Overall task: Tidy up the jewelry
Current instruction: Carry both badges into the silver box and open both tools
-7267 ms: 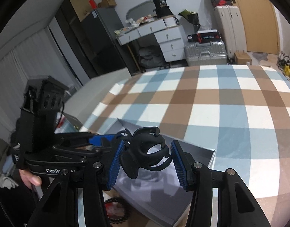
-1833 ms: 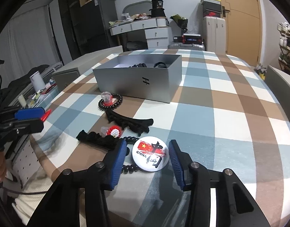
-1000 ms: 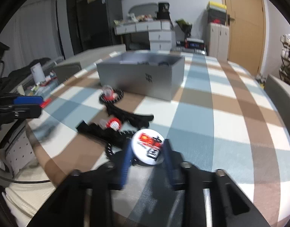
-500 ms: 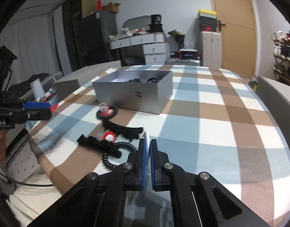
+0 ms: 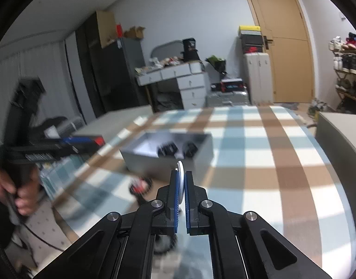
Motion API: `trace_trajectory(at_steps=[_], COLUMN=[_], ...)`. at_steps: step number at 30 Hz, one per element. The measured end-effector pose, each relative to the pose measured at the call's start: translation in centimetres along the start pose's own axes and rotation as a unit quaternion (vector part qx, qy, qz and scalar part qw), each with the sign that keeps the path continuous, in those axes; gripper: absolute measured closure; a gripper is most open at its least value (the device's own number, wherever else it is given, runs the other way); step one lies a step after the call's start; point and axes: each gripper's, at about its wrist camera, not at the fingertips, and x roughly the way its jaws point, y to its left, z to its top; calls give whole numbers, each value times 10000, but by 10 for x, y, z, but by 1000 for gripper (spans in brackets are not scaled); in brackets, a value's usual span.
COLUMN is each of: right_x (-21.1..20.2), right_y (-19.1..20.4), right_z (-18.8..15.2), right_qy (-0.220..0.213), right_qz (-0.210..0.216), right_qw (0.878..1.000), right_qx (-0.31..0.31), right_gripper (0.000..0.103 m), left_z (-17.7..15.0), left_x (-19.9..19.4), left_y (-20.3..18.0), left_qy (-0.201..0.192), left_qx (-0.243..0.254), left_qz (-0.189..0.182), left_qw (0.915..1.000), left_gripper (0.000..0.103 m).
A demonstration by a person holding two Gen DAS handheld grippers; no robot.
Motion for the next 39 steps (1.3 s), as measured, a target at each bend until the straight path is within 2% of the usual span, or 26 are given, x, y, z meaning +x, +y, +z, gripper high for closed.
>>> trace_trajectory(at_steps=[6, 10, 15, 24, 32, 36, 39], right_x=[29, 69, 107, 141, 159, 162, 161], right_y=[8, 13, 20, 23, 22, 25, 27], right_z=[43, 61, 65, 56, 52, 51, 50], right_qy=[-57, 221, 621, 1060, 1177, 1175, 1165], right_qz=[197, 295, 296, -323, -485, -604, -608], right_qw=[9997, 9990, 9966, 9895, 9873, 9857, 9856], right_qx=[-150, -265, -453, -932, -948, -1046, -1061], right_gripper=[99, 99, 99, 99, 99, 97, 96], left_z=[20, 30, 35, 37, 41, 43, 44], left_x=[19, 37, 58, 82, 95, 102, 107], left_y=[15, 22, 29, 35, 30, 28, 30], left_qy=[-14, 86, 352, 754, 927, 997, 1154], left_qx=[-118, -182, -216, -195, -130, -26, -104], left_qz=[-2, 65, 12, -6, -156, -106, -339], left_qw=[9999, 9998, 9991, 9970, 9955, 9950, 9927], left_gripper=[66, 66, 66, 66, 66, 66, 64])
